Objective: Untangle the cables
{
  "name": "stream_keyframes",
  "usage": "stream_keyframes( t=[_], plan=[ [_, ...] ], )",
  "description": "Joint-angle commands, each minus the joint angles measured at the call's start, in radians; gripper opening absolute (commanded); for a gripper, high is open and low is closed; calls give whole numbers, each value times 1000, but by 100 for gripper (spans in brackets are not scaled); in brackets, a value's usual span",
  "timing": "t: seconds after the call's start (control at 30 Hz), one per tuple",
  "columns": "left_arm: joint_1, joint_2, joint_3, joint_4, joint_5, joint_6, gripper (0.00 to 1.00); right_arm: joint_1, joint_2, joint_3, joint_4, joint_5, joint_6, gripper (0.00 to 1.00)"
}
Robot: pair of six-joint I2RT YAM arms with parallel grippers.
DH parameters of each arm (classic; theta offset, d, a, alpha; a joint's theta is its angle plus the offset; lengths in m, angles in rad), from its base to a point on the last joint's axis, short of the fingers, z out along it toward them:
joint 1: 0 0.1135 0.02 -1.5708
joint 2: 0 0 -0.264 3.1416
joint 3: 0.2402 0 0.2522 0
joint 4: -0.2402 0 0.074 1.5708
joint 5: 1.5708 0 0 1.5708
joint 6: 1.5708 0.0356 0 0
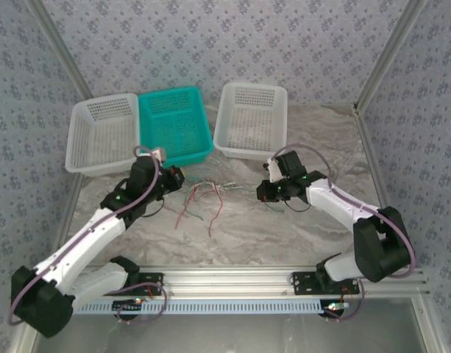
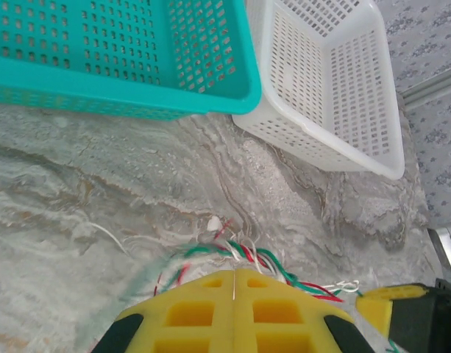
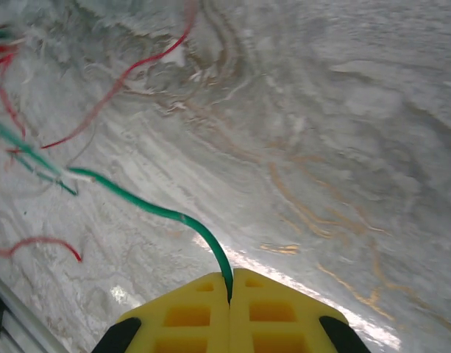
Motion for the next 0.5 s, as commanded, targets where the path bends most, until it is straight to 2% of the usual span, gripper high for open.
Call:
stream_keyframes(
  t=[0.0, 0.2, 0.47],
  plan=[
    [43, -81, -11, -112, -84, 17, 0, -72, -31, -43, -15, 33, 78, 0],
    [114, -169, -31, -186, -85, 32, 0, -160, -62, -58, -15, 41, 123, 0],
    [172, -217, -67, -215, -80, 43, 0, -243, -106, -69, -30, 115, 179, 0]
  ],
)
